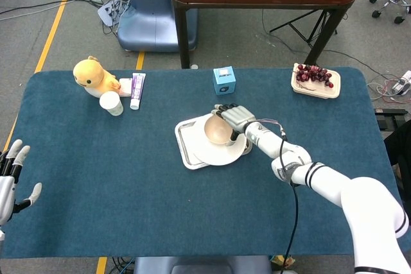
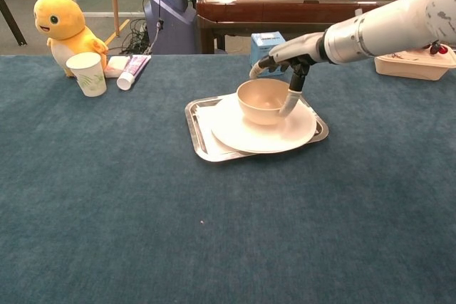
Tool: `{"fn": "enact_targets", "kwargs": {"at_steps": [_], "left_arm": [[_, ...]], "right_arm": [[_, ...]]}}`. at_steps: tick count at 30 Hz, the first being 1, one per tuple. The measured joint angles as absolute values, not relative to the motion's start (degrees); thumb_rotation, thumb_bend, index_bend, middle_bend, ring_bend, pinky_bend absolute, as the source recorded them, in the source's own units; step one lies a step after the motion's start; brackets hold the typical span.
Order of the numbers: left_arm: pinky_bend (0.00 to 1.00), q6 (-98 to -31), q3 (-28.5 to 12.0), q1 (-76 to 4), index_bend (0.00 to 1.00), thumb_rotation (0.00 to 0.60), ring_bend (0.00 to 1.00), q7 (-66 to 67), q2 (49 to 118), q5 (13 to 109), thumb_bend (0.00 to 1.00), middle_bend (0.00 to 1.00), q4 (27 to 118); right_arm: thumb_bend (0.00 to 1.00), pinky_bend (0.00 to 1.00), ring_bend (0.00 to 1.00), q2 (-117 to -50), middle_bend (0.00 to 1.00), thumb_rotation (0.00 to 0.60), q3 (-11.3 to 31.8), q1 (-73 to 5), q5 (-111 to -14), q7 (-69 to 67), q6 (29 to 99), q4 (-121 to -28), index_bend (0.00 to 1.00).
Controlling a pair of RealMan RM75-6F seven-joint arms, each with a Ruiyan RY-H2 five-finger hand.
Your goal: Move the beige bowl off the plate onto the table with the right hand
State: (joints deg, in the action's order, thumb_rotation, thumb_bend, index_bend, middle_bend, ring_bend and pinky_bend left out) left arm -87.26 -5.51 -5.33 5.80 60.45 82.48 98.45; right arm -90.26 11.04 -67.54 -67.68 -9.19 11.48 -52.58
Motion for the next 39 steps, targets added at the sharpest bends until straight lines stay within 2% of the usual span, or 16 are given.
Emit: {"fn": "enact_targets", "kwargs": {"at_steps": [9,13,16,20,22,29,39], "left_arm": [[0.00,-87.55,-5.50,-5.18,0.00,0.600,0.00,5.48,60.31,82.66,0.32,0.00,98.55],[0.00,-87.47,-5.47,-5.24,0.00,0.600,0.00,5.34,60.35,82.80,0.32,0.00,98.41],[0.00,-87.57,-5.47,-5.24,0.00,0.600,0.00,5.19,60.38,82.99,0.32,0.00,98.33],[0.00,-87.56,-5.41,-5.24,0.00,0.600,0.00,5.11,60.41,83.11,0.32,0.00,98.28],[0.00,-87.57,-5.37,-5.25,0.00,0.600,0.00,5.17,60.43,83.23,0.32,0.00,98.25],[0.00,-87.87,-5.32,-5.22,0.00,0.600,0.00,5.27,60.64,83.62,0.32,0.00,98.10],[0.00,-88.01,-5.35,-5.20,0.00,0.600,0.00,5.23,60.72,83.77,0.32,0.00,97.98]], "right_arm": [[0.02,0.02,0.00,-91.43,0.00,0.600,10.60,-67.85,-67.94,-9.37,11.27,-51.08,0.00],[0.09,0.02,0.00,-91.59,0.00,0.600,10.55,-67.80,-68.01,-9.40,11.59,-51.03,0.00],[0.15,0.03,0.00,-91.74,0.04,0.600,10.57,-67.55,-68.21,-9.27,12.88,-51.04,0.06],[0.20,0.12,0.03,-91.87,0.13,0.600,10.46,-67.16,-68.47,-8.84,14.41,-51.00,0.17],[0.21,0.14,0.04,-91.84,0.15,0.600,10.39,-67.02,-68.57,-8.58,15.00,-51.10,0.19],[0.25,0.20,0.08,-91.41,0.19,0.600,10.19,-66.71,-68.27,-7.84,15.99,-51.80,0.23],[0.25,0.20,0.08,-89.50,0.19,0.600,10.27,-66.66,-66.88,-6.10,17.54,-54.34,0.23]]}}
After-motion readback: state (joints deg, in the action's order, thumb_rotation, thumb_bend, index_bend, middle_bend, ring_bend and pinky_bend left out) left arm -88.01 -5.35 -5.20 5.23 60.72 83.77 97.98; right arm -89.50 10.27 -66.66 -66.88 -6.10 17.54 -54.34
